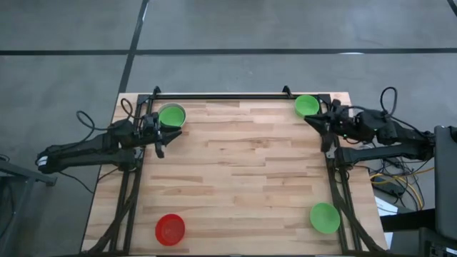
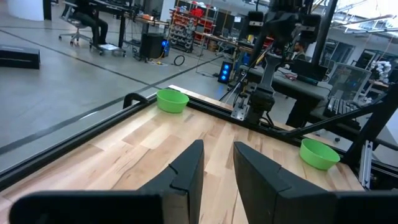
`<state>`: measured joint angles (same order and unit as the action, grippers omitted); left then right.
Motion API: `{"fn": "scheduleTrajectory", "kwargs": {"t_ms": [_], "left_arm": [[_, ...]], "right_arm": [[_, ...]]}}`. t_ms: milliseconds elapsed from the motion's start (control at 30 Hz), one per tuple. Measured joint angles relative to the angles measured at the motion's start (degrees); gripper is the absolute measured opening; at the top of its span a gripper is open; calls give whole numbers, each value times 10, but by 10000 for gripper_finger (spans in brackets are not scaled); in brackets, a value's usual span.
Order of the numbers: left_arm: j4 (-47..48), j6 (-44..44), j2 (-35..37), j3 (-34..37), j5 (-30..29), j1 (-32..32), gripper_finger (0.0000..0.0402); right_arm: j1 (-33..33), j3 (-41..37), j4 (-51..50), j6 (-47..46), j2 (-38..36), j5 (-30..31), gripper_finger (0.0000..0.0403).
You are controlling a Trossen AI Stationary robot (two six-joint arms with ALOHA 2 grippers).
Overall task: Nest bowls inside each other
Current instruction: Stack the top green bowl on the stacked green bowl
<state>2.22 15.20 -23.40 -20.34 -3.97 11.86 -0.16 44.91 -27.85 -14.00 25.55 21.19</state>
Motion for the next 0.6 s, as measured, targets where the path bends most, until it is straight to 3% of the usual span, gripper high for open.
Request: {"fn": "scheduleTrajectory", "kwargs": {"t_ms": [300, 600], "left_arm": [[0, 0, 0, 0, 0, 0, 92], [0, 0, 0, 0, 0, 0, 92]], "right_arm": [[-19, 36, -89, -104, 23, 75, 34], [-90, 137, -243, -143, 115, 78, 34]]}}
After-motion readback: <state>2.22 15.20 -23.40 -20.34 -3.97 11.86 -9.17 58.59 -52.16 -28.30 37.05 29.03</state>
